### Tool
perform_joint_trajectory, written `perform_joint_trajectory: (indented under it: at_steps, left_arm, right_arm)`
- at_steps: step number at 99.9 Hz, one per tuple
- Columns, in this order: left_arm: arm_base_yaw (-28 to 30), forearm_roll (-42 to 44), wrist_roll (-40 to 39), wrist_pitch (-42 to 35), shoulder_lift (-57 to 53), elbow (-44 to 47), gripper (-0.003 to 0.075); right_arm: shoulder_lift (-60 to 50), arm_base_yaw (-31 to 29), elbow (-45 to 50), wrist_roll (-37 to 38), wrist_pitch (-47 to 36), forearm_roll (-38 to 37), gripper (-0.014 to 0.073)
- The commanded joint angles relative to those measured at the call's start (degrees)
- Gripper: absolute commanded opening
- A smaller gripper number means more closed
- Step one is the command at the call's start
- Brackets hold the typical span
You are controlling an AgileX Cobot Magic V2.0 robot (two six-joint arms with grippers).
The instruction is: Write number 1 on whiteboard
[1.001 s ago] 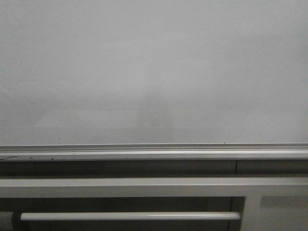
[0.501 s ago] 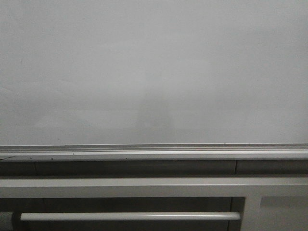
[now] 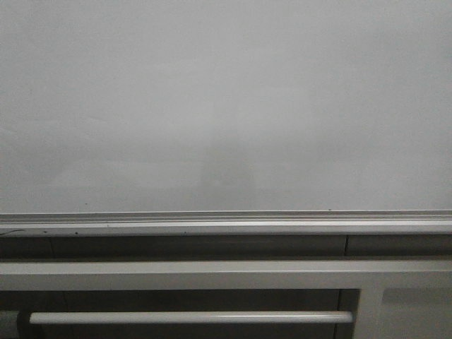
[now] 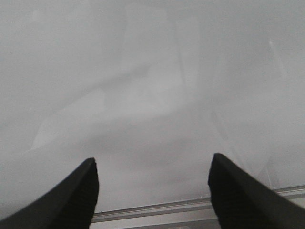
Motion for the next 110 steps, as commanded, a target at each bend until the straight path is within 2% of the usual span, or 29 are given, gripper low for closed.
perform_joint_trajectory:
  at_steps: [1, 12, 28, 48, 70, 89, 110]
  left_arm:
    - [0.2, -2.6, 0.5, -2.3, 0.5, -2.0, 0.0419]
    - [0.2, -9.4, 0.5, -1.0, 0.5, -2.0, 0.0419]
    - [0.2, -11.2, 0.5, -1.5, 0.5, -2.0, 0.0419]
    - [0.2, -10.3, 2.2, 1.1, 0.4, -2.0, 0.0419]
    - [0.2, -4.8, 2.3, 0.9, -2.9, -1.9, 0.0416]
    - [0.2, -3.5, 1.9, 1.7, -4.4, -1.2, 0.0338]
    - [0.2, -1.9, 0.8, 1.6, -4.4, 0.0, 0.0336]
  right_arm:
    - [0.8, -0.1, -2.1, -0.6, -4.2, 1.1, 0.0447]
    - [0.8, -0.1, -2.1, -0.6, -4.2, 1.1, 0.0447]
    - [0.8, -0.1, -2.1, -0.6, -4.2, 1.1, 0.0447]
    - [0.8, -0.1, -2.1, -0.6, -4.2, 1.1, 0.0447]
    - [0.8, -0.1, -2.1, -0.6, -4.2, 1.1, 0.0447]
    - [0.8, -0.1, -2.1, -0.6, -4.2, 1.1, 0.0447]
    - [0.8, -0.1, -2.1, -0.6, -4.2, 1.1, 0.0447]
